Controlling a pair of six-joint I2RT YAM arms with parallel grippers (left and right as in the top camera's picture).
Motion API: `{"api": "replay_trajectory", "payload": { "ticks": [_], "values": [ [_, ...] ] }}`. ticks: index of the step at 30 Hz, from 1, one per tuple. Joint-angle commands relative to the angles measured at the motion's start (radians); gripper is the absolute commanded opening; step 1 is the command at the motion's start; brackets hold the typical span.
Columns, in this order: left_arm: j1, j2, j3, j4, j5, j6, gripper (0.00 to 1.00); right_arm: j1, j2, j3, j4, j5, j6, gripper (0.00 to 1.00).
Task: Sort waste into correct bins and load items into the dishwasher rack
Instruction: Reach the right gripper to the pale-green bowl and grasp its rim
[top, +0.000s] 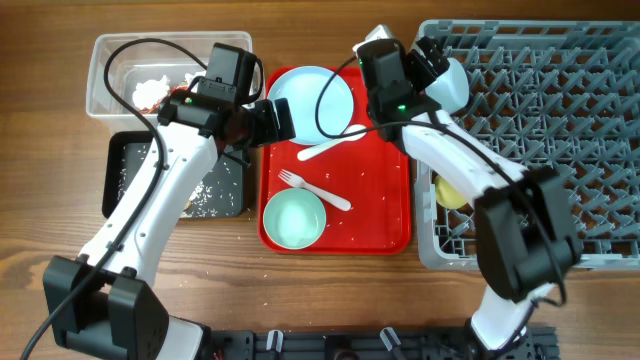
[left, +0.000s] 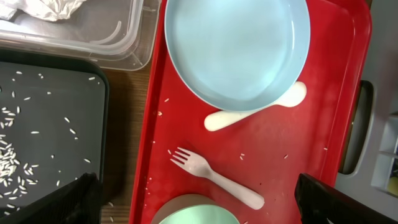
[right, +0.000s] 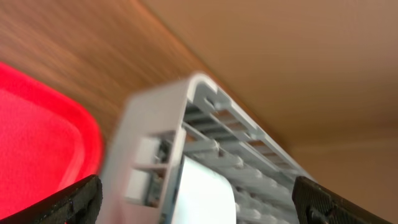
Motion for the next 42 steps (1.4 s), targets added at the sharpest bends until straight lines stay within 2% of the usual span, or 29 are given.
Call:
{"api": "replay_trajectory", "payload": {
  "ticks": [1, 3, 6, 7, 9, 10, 11, 14, 16, 19, 22, 27, 30, 32, 35, 36, 42],
  "values": [
    [-0.001, -0.006, 0.005, 0.002, -0.006, 0.005, 1.0, 0.0, -0.196, 0.006, -0.095, -0.372, 0.232, 1.0],
    [-0.001, -0.006, 0.005, 0.002, -0.006, 0.005, 1.0, 0.0, -0.262, 0.006, -0.198, -0.539, 0.341, 1.0],
    [-0.001, -0.006, 0.005, 0.002, -0.006, 0.005, 1.0, 0.0, -0.327, 0.006, -0.419, -0.794, 0.648, 1.0],
    [-0.001, -0.006, 0.005, 0.002, -0.006, 0.005, 1.0, 0.0, -0.328, 0.004, -0.512, -0.892, 0.789, 1.0],
    [-0.001, -0.006, 0.005, 0.002, -0.006, 0.005, 1.0, 0.0, -0.318, -0.013, -0.58, -0.975, 0.933, 0.99],
    [-0.001, -0.006, 0.005, 0.002, -0.006, 0.005, 1.0, 0.006, -0.311, -0.035, -0.614, -1.007, 1.02, 0.93],
    [-0.001, -0.006, 0.005, 0.002, -0.006, 0.005, 1.0, 0.016, -0.305, -0.073, -0.622, -1.027, 1.079, 0.92],
    [-0.001, -0.006, 0.005, 0.002, -0.006, 0.005, 1.0, 0.059, -0.303, -0.206, -0.61, -1.048, 1.188, 0.91],
    [-0.001, -0.006, 0.005, 0.002, -0.006, 0.005, 1.0, 0.08, -0.303, -0.265, -0.595, -1.081, 1.217, 0.89],
    [-0.001, -0.006, 0.005, 0.002, -0.006, 0.005, 1.0, 0.121, -0.303, -0.339, -0.515, -1.168, 1.234, 0.76],
    [-0.001, -0.006, 0.005, 0.002, -0.006, 0.005, 1.0, 0.179, -0.294, -0.385, -0.441, -1.167, 1.273, 0.68],
    [-0.001, -0.006, 0.005, 0.002, -0.006, 0.005, 1.0, 0.249, -0.183, -0.391, -0.377, -1.187, 1.315, 0.54],
    [-0.001, -0.006, 0.005, 0.002, -0.006, 0.005, 1.0, 0.236, -0.14, -0.389, -0.364, -1.225, 1.314, 0.4],
    [-0.001, -0.006, 0.005, 0.002, -0.006, 0.005, 1.0, 0.23, -0.138, -0.389, -0.36, -1.229, 1.313, 0.36],
    [-0.001, -0.006, 0.005, 0.002, -0.006, 0.005, 1.0, 0.225, -0.138, -0.388, -0.361, -1.228, 1.311, 0.1],
    [-0.001, -0.006, 0.005, 0.002, -0.006, 0.005, 1.0, 0.219, -0.138, -0.386, -0.361, -1.234, 1.31, 0.04],
    [-0.001, -0.006, 0.005, 0.002, 0.019, 0.005, 1.0, 0.156, -0.22, -0.335, -0.426, -1.218, 1.23, 0.04]
  ]
}}
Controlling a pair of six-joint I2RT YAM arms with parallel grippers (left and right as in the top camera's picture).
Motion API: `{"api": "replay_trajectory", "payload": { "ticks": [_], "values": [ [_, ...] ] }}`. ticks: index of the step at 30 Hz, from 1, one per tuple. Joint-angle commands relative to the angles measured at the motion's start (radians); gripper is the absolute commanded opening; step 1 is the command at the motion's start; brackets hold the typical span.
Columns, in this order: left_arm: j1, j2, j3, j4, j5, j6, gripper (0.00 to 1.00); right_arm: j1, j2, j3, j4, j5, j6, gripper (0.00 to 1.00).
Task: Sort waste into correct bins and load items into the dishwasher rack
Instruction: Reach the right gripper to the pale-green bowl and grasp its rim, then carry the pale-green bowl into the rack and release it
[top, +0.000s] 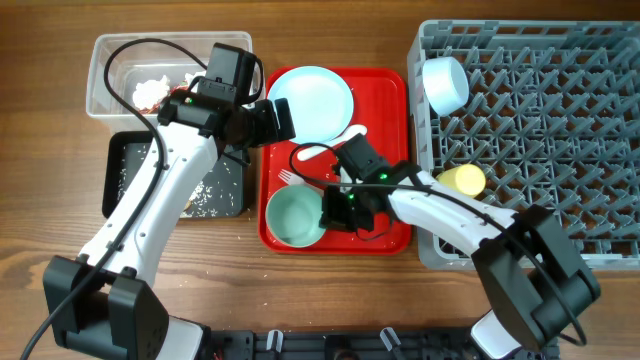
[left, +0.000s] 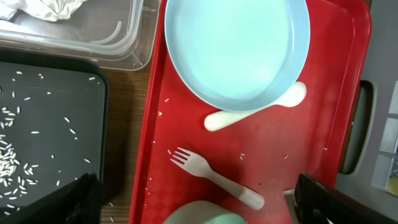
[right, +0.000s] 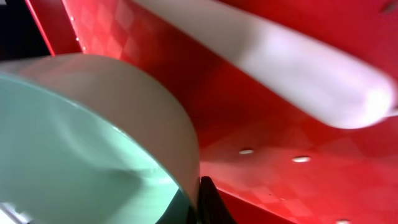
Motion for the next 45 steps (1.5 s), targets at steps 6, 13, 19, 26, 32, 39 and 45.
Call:
{"api": "replay_trajectory", "payload": {
  "ticks": [6, 13, 19, 26, 32, 39, 45],
  "values": [
    [0.026, -0.021, 0.022, -0.018, 0.035, 0.036, 1.0, -0.175, -0.341, 0.109, -0.199, 0.222, -0.183, 0.04],
    [0.141, -0.145, 0.041, -0.035, -0.044, 0.035, 1.0, -0.386, -0.526, 0.196, -0.437, 0.82, -0.209, 0.04],
    [0.256, -0.267, 0.041, -0.039, -0.044, 0.035, 1.0, -0.479, -0.471, 0.195, -0.374, 1.322, -0.18, 0.04],
    [0.293, -0.285, 0.041, -0.039, -0.043, 0.035, 1.0, -0.478, -0.344, 0.195, -0.175, 1.575, -0.423, 0.04],
    [0.293, -0.285, 0.041, -0.039, -0.044, 0.035, 1.0, -0.457, -0.203, 0.195, -0.102, 1.581, -0.73, 0.04],
    [0.293, -0.285, 0.041, -0.039, -0.043, 0.035, 1.0, -0.435, -0.14, 0.195, -0.1, 1.697, -0.785, 0.04],
    [0.293, -0.285, 0.041, -0.039, -0.044, 0.035, 1.0, -0.406, -0.134, 0.194, -0.105, 1.673, -0.786, 0.04]
  ]
}}
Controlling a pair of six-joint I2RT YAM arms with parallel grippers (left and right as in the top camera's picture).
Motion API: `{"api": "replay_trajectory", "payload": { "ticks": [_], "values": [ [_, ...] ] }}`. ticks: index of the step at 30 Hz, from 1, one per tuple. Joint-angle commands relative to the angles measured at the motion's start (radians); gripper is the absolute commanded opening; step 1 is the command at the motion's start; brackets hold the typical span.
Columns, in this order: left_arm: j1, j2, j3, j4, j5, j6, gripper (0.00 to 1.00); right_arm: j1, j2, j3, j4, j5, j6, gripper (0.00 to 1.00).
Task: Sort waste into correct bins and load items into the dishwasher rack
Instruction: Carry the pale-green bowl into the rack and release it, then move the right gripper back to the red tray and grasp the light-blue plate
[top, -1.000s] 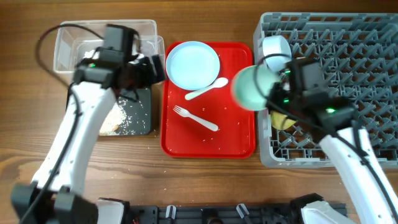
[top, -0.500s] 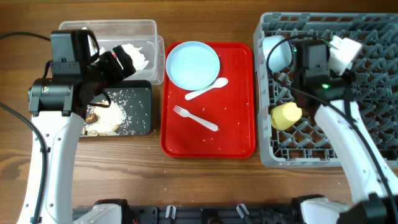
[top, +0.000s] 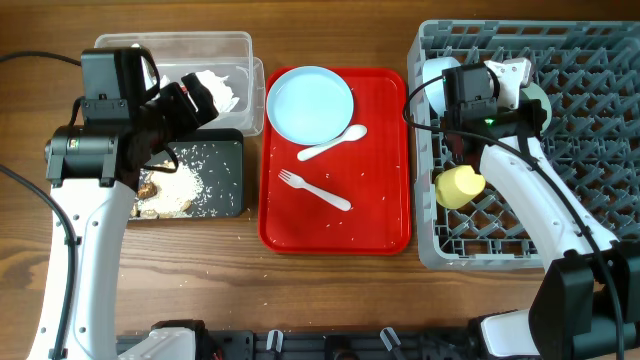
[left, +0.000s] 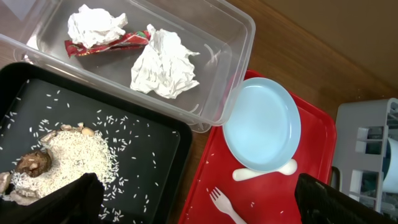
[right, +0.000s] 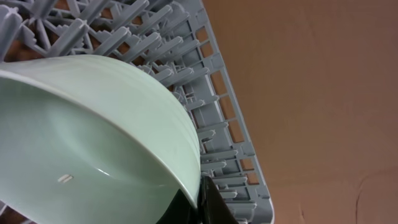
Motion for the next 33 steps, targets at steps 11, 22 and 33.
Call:
{"api": "replay_trajectory", "payload": {
  "ticks": [11, 22, 33],
  "values": [
    [0.005, -0.008, 0.021, 0.002, -0.013, 0.016, 1.0, 0.128, 0.014, 0.012, -0.01, 0.102, -0.039, 0.04],
    [0.005, -0.008, 0.021, 0.002, -0.013, 0.016, 1.0, 0.114, 0.014, -0.003, -0.04, 0.133, -0.028, 0.04],
    [0.005, -0.008, 0.021, 0.002, -0.013, 0.016, 1.0, 0.167, 0.092, -0.009, -0.112, 0.045, -0.038, 0.04]
  ]
}}
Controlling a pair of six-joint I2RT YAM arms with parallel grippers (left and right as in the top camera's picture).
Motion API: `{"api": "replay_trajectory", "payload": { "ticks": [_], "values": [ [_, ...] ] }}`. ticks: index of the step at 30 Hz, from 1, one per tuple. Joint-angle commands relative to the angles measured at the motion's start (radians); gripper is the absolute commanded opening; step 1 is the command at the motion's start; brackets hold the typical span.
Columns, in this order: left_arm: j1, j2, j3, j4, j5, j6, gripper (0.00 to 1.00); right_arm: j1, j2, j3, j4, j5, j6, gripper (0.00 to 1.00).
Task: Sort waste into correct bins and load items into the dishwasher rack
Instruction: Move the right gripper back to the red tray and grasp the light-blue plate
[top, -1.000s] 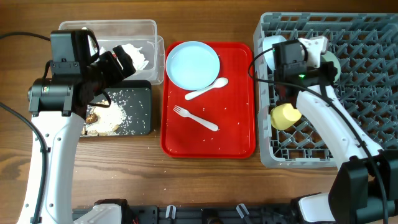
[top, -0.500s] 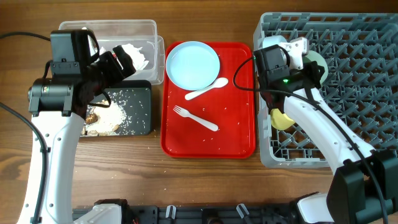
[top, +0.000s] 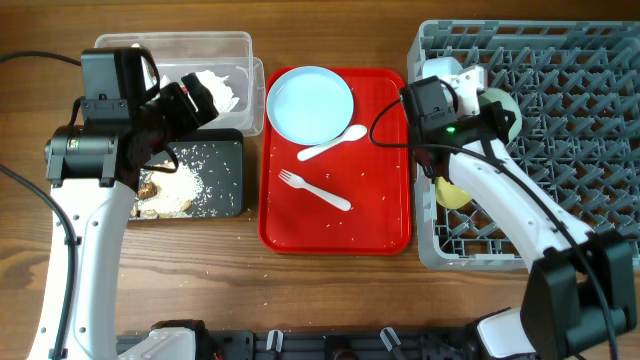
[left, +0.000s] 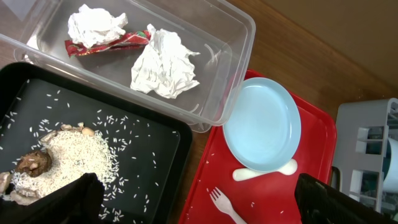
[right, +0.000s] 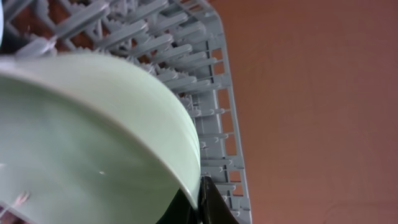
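My right gripper (right: 200, 200) is shut on the rim of the pale green bowl (right: 93, 130). It holds the bowl (top: 503, 110) on edge at the back left of the grey dishwasher rack (top: 570, 170); whether the bowl rests on the pegs does not show. A yellow cup (top: 452, 194) lies in the rack near my right arm. On the red tray (top: 380, 215) lie a light blue plate (top: 310, 103), a white spoon (top: 332, 143) and a white fork (top: 315, 189). My left gripper (left: 196, 208) hangs open and empty, high over the bins.
A clear bin (left: 236, 68) holds crumpled tissues (left: 163, 65) and a red wrapper (left: 106, 42). In front of it a black tray (left: 155, 174) carries rice and food scraps (left: 68, 155). Bare wooden tabletop lies along the near edge.
My right wrist has moved a little left along the rack's back-left part, and the green bowl with it. The left arm has not moved.
First my right gripper was open at the rack's back-left corner, the bowl stood on the tray and my left arm hung over the tray. Then my right gripper was shut on the bowl's rim on the tray. Later the bowl was at the rack and my left arm over the bins.
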Motion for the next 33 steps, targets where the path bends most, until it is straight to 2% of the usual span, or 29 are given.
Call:
{"api": "replay_trajectory", "payload": {
  "ticks": [1, 7, 10, 11, 14, 17, 18, 22, 28, 31, 33],
  "values": [
    [0.005, -0.008, 0.021, 0.002, -0.014, 0.015, 1.0, 0.01, 0.051, -0.009, -0.026, -0.018, -0.001, 0.04],
    [0.005, -0.008, 0.021, 0.002, -0.013, 0.015, 1.0, 0.055, 0.056, -0.008, -0.037, -0.019, -0.002, 0.04],
    [0.005, -0.008, 0.021, 0.002, -0.013, 0.015, 1.0, 0.092, 0.056, -0.008, -0.061, -0.019, -0.003, 0.1],
    [0.005, -0.008, 0.021, 0.002, -0.013, 0.015, 1.0, 0.106, 0.056, -0.008, -0.08, -0.019, -0.002, 0.2],
    [0.005, -0.008, 0.021, 0.002, -0.013, 0.015, 1.0, 0.133, 0.056, -0.008, -0.115, -0.019, -0.058, 0.31],
    [0.005, -0.008, 0.021, 0.002, -0.014, 0.015, 1.0, 0.157, 0.048, 0.002, -0.105, -0.019, -0.06, 0.47],
    [0.005, -0.008, 0.021, 0.002, -0.013, 0.015, 1.0, 0.166, 0.032, 0.014, -0.1, -0.03, -0.051, 0.58],
    [0.005, -0.008, 0.021, 0.002, -0.013, 0.015, 1.0, 0.169, -0.051, 0.043, -0.064, -0.151, -0.055, 0.79],
    [0.005, -0.008, 0.021, 0.002, -0.013, 0.015, 1.0, 0.169, -0.194, 0.047, 0.007, -0.444, -0.078, 0.91],
    [0.005, -0.008, 0.021, 0.002, -0.013, 0.015, 1.0, 0.169, -0.223, 0.047, 0.024, -0.58, -0.077, 0.98],
    [0.005, -0.008, 0.021, 0.002, -0.014, 0.015, 1.0, 0.169, -0.225, 0.047, 0.04, -0.674, -0.077, 1.0]
  ]
}}
